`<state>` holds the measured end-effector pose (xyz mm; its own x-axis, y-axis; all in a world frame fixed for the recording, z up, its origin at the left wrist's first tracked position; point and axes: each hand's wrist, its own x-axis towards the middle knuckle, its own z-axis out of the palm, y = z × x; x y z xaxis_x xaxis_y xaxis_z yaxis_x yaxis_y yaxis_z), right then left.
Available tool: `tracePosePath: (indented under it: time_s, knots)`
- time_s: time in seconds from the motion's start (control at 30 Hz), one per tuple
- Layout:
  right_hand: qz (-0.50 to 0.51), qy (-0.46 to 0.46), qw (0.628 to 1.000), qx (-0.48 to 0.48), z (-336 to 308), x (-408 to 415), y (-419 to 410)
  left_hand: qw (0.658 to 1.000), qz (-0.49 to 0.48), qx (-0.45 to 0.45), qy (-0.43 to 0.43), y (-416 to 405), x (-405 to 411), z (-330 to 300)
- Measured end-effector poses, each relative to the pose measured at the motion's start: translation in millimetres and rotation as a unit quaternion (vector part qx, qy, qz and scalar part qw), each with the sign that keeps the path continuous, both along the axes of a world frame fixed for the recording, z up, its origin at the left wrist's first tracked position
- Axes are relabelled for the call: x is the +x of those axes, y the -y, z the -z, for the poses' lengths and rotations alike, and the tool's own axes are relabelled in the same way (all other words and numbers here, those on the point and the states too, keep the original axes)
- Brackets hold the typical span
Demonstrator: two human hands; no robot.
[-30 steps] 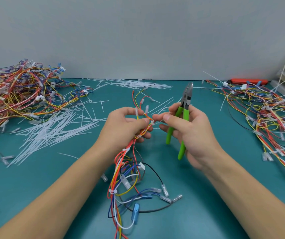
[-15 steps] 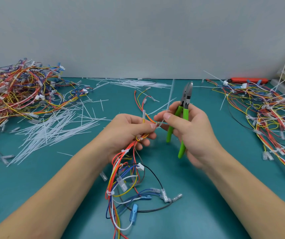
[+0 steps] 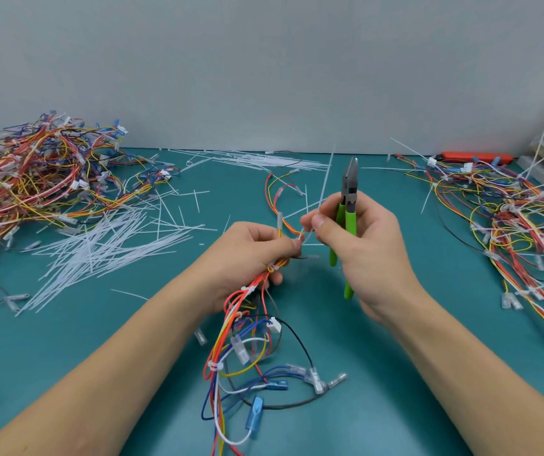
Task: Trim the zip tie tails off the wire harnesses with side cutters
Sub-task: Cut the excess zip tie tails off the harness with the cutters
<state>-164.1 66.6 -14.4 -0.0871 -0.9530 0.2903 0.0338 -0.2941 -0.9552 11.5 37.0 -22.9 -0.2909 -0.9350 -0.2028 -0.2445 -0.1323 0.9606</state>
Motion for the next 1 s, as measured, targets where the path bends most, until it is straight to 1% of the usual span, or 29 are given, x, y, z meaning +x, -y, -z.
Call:
tracePosePath:
  time_s: [0.07,0.13,0.2,0.27,0.37,0.5,0.57,0.67,0.8,1.0]
  knots:
    - [0.027,-0.053,0.998,-0.005,2,-4,1,0.999,-0.038,0.004,-0.031,2,1,2]
    - [0.056,-0.124,0.991,0.0,2,-8,1,0.993,-0.074,0.006,-0.086,4,2,0]
    - [0.069,-0.182,0.981,0.015,2,-12,2,0.987,-0.094,0.007,-0.133,6,4,-1]
    - [0.071,-0.223,0.971,0.048,4,-12,2,0.982,-0.099,0.01,-0.158,7,5,-2]
    - [0.038,-0.272,0.954,0.12,3,-10,-2,0.979,-0.109,0.022,-0.169,8,6,-3]
    - [-0.029,-0.306,0.939,0.154,-2,-8,-6,0.976,-0.128,0.026,-0.176,8,7,-6]
    - [-0.028,-0.344,0.929,0.136,-1,-9,-7,0.974,-0.134,0.02,-0.182,8,7,-7]
    - [0.0,-0.381,0.922,0.067,2,-10,-6,0.972,-0.142,0.015,-0.185,7,7,-10]
    - [0.025,-0.404,0.914,0.022,3,-13,-4,0.969,-0.147,0.019,-0.2,7,9,-12]
    - [0.036,-0.426,0.904,-0.015,3,-13,-3,0.968,-0.135,0.02,-0.212,8,9,-10]
